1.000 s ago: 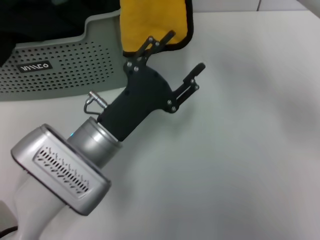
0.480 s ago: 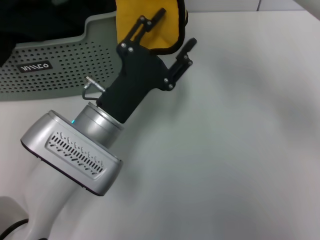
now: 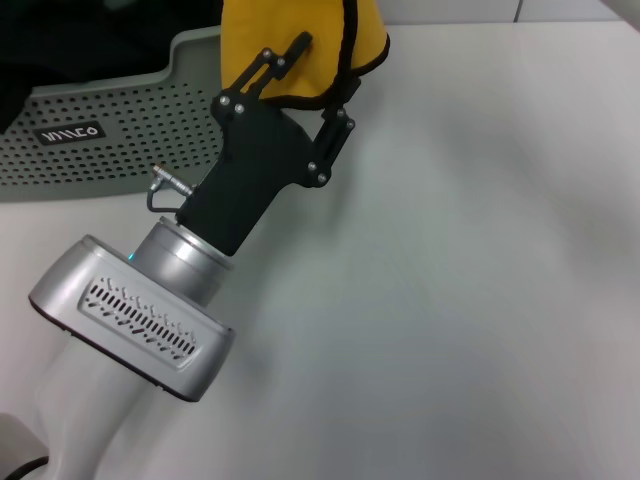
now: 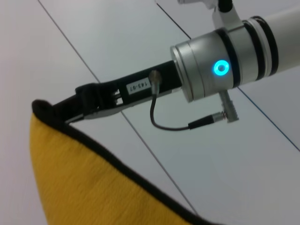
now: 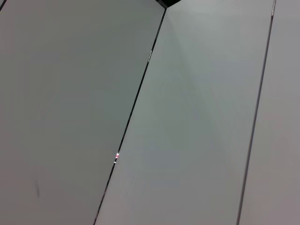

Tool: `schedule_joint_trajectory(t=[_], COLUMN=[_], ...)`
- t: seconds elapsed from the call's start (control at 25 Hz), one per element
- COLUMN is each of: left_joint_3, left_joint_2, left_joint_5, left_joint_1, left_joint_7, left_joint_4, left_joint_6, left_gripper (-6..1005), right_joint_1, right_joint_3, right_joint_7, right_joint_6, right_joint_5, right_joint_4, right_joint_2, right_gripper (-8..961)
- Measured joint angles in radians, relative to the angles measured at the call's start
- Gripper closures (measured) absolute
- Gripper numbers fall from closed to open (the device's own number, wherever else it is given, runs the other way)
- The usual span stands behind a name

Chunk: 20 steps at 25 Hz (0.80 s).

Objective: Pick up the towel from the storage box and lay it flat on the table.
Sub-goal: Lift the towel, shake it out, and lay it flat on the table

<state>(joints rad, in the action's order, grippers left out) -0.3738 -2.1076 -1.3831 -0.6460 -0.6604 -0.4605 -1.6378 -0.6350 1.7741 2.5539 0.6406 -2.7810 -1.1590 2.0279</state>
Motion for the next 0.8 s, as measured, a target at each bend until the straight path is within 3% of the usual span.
schedule_joint_trajectory(t=[0.12,0.8], left_joint_3=[0.000,-0.003], left_joint_2=[0.000,0.000], left_joint_5=[0.000,0.000], left_joint_1=[0.012,0.048], left_joint_7=[0.000,0.000], left_joint_4=[0.002,0.006], left_joint_6=[0.000,-0.025], left_gripper=[500,657], right_joint_1=[0.018,0.049], right_joint_3=[-0.008,-0.016], right_joint_7=[0.000,0.005], right_joint_6=[0.000,-0.003], right_joint_5=[0.000,0.000], right_joint_4=[-0.018,-0.040], right_joint_2=[0.000,0.000], right_gripper=[919,910])
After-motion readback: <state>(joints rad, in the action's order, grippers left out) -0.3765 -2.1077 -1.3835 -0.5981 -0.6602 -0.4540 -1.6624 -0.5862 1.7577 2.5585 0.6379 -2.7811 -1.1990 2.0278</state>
